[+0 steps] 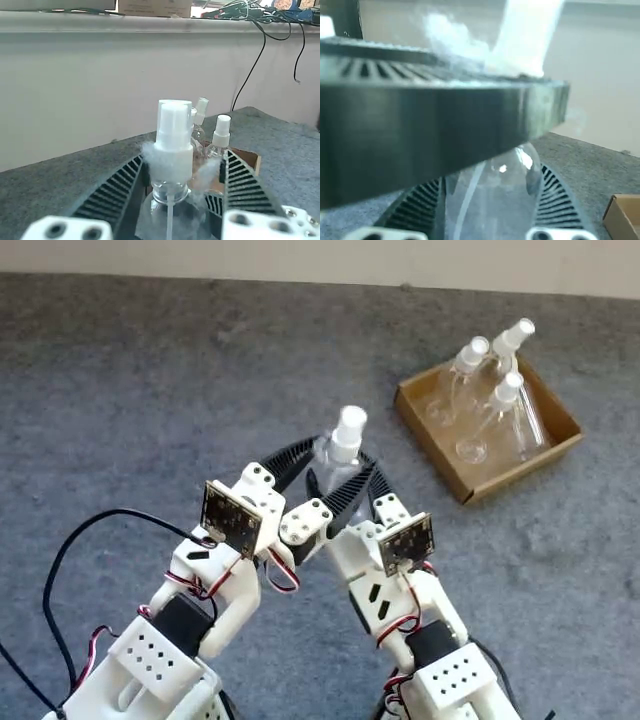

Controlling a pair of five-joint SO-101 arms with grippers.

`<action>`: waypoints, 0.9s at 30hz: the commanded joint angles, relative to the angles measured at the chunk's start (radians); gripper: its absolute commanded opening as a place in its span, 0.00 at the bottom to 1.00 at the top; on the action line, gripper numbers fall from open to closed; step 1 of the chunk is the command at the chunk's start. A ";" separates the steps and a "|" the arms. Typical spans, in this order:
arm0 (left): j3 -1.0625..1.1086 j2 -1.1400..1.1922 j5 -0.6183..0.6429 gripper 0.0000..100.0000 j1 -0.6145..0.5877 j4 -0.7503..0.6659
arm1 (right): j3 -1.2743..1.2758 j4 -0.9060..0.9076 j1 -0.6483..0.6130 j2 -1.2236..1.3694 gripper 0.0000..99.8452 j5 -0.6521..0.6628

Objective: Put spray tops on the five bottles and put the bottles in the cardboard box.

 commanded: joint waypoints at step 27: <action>-0.085 -0.031 -0.006 0.21 -0.067 0.100 | 0.104 0.062 0.018 -0.015 0.13 0.063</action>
